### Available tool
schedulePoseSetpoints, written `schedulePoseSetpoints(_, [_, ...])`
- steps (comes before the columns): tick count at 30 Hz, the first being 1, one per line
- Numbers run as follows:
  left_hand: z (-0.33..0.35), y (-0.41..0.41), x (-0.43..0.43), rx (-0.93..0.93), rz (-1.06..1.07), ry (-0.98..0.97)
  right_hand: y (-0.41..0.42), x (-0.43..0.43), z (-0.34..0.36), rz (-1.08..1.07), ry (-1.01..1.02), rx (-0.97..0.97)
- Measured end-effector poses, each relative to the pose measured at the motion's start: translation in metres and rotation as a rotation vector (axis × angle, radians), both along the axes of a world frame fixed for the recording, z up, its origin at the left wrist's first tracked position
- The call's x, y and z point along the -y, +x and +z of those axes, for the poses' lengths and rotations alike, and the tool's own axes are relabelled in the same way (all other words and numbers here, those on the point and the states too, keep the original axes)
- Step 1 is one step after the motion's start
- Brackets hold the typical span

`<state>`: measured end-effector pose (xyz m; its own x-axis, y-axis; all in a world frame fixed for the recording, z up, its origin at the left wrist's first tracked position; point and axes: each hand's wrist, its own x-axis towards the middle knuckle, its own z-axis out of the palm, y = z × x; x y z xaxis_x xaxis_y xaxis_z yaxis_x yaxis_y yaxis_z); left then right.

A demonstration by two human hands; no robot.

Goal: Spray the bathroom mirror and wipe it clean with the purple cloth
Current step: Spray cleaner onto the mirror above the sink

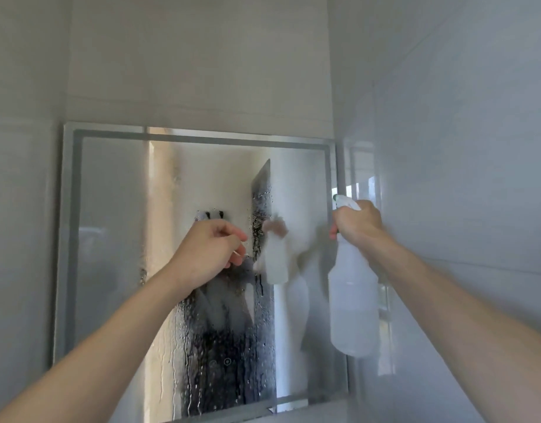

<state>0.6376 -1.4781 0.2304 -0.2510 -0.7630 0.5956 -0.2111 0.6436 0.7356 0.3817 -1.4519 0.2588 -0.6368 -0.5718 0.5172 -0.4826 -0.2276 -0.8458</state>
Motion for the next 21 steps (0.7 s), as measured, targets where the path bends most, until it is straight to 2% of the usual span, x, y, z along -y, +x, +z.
schedulePoseSetpoints(9, [-0.006, -0.03, -0.011, -0.028, -0.092, 0.011, -0.032, -0.004, -0.027, -0.052, 0.05, 0.034])
schedulePoseSetpoints(21, [-0.095, -0.037, 0.004, 0.04, -0.096, 0.176, -0.042, 0.006, -0.152, 0.025, 0.332, 0.015])
